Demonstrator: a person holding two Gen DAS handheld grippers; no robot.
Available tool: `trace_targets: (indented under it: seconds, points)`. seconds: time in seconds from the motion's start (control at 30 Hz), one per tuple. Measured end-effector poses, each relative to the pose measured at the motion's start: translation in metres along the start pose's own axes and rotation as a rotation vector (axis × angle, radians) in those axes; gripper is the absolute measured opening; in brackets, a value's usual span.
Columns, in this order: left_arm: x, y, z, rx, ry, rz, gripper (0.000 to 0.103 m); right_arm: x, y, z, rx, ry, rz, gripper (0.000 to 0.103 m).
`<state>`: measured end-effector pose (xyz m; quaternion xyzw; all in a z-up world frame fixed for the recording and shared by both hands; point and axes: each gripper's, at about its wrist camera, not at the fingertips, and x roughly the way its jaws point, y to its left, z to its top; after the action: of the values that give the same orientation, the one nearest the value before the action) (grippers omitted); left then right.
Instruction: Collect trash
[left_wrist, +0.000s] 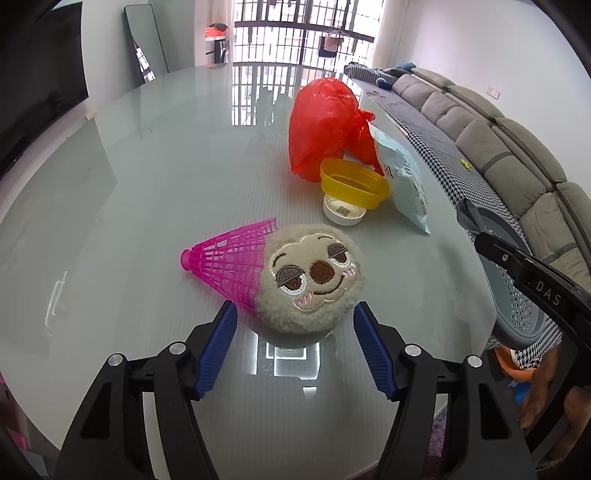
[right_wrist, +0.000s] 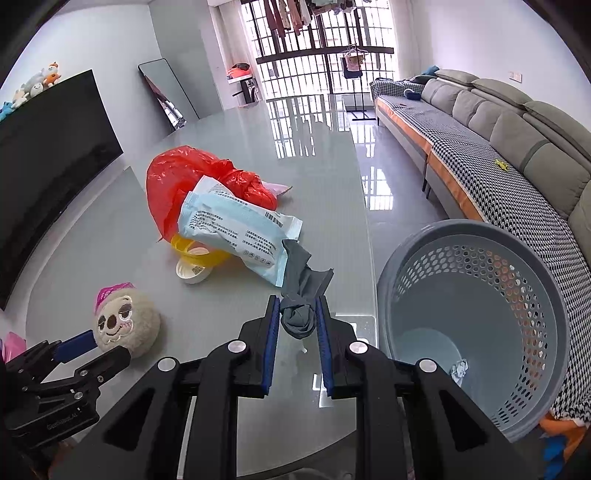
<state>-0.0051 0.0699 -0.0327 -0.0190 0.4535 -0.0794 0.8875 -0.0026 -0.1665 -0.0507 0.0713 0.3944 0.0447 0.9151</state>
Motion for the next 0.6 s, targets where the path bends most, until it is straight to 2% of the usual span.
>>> trace_targets:
  seconds: [0.23, 0.6]
  points:
    - [-0.003, 0.019, 0.0, -0.028, -0.007, 0.01, 0.066, -0.004, 0.007, 0.0, -0.016, -0.005, -0.004, 0.019]
    - [-0.012, 0.057, 0.001, -0.072, -0.012, 0.083, 0.066, -0.002, 0.002, 0.0, -0.005, 0.001, -0.007, 0.019]
